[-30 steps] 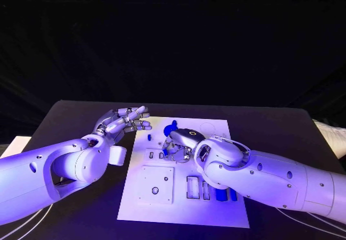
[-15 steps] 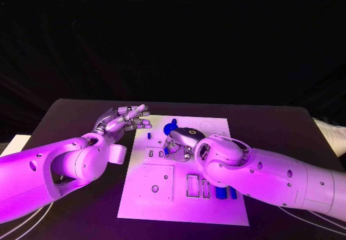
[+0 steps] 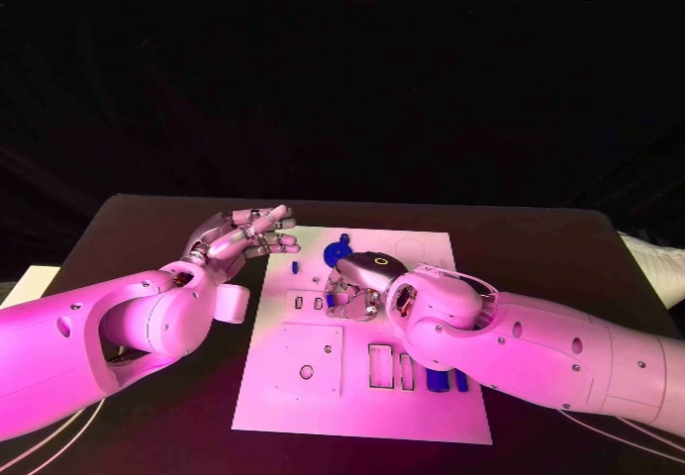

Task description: Assemble the parts on the task board

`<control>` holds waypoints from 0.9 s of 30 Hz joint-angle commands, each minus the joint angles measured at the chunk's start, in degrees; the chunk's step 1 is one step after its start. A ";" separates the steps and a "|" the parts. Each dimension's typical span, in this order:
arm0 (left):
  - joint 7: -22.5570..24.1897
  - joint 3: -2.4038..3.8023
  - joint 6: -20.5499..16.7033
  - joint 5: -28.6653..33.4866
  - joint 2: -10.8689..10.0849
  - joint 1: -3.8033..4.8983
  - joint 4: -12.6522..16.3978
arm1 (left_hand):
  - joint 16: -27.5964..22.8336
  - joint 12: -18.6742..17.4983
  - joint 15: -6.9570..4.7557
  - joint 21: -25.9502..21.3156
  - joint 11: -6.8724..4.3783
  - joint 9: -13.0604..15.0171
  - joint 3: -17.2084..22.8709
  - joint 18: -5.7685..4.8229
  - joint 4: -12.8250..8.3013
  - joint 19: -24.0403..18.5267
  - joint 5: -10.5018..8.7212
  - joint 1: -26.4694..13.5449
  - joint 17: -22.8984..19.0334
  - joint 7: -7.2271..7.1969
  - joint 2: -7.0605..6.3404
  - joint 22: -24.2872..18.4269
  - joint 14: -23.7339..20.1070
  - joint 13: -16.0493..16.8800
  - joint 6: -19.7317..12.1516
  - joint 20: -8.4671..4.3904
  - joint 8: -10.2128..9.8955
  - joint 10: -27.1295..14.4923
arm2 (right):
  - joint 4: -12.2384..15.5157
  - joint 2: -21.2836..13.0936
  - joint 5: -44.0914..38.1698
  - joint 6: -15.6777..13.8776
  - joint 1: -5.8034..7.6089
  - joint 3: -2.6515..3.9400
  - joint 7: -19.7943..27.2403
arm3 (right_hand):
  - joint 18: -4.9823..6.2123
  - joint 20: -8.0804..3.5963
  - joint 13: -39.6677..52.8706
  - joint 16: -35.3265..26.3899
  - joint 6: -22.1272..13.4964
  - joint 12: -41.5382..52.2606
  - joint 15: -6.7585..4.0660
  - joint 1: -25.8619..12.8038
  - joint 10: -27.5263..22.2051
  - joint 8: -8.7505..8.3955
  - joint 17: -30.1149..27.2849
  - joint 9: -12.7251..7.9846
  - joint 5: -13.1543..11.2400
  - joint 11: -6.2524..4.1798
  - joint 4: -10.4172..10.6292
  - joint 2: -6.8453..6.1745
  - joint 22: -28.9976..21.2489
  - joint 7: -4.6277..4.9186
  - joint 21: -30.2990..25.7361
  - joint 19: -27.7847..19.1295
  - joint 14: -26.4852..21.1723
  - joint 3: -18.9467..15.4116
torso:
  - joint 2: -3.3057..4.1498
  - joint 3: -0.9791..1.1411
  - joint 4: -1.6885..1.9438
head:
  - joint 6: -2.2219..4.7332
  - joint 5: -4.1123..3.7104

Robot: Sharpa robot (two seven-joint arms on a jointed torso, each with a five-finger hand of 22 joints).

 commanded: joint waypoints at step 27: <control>0.29 0.02 1.51 0.17 0.08 0.01 -0.25 | -0.31 -0.27 0.24 0.27 0.00 -0.07 0.18 1.06 -0.48 -0.13 0.17 0.09 0.20 0.22 0.65 -0.07 0.04 0.09 0.06 0.29 -0.38 0.18 | 1.21 -0.69 -1.63 -8.19 -1.10 -0.55 -0.21 | -0.72 1.26 2.99 -0.80 -6.23 -7.08 1.59 -4.08 -3.59 -2.72 8.92 -0.51 -1.16 2.18 2.46 -3.46 3.93 1.96 -0.57 1.35 4.73 -4.94 | 0.04 0.01 0.06 | 0.09 -0.22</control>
